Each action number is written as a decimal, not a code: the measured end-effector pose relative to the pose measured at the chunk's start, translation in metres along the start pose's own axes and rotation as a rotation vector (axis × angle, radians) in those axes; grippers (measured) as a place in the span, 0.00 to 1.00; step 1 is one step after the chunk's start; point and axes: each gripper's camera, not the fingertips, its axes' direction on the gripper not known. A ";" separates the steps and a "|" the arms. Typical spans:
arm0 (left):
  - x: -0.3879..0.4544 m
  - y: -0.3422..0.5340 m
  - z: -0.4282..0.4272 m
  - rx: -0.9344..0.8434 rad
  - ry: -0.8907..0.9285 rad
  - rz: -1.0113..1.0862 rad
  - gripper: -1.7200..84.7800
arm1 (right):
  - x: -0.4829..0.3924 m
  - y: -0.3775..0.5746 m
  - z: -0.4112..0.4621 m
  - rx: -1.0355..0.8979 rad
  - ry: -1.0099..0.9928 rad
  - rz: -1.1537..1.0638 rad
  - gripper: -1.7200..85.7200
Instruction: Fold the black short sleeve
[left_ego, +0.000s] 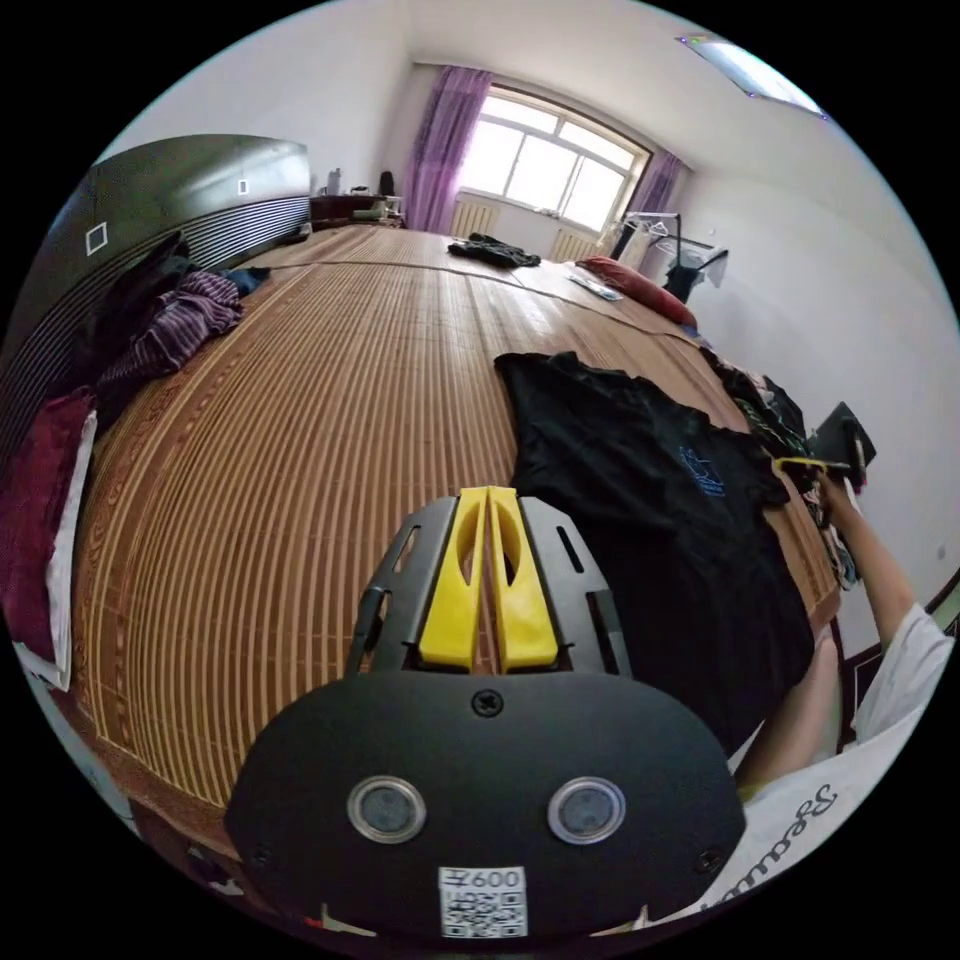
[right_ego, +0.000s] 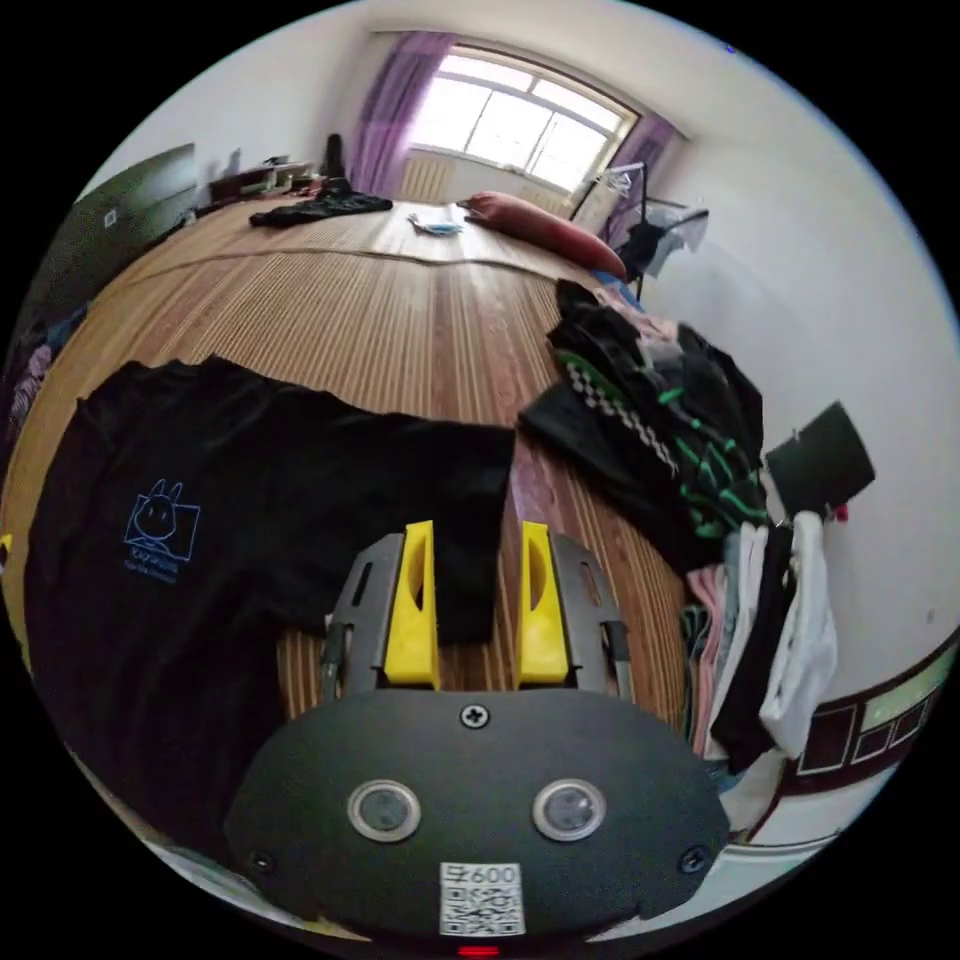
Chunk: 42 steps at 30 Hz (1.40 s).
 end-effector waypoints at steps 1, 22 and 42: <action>-0.007 -0.001 0.002 0.005 0.015 -0.010 0.02 | 0.019 0.018 -0.010 0.001 -0.060 0.053 0.12; -0.080 0.011 0.065 -0.030 0.074 -0.041 0.02 | -0.009 0.087 -0.184 0.361 -0.198 -0.055 0.01; -0.114 0.061 0.164 -0.062 0.096 -0.016 0.02 | -0.188 0.229 -0.276 0.038 -0.419 -0.946 0.01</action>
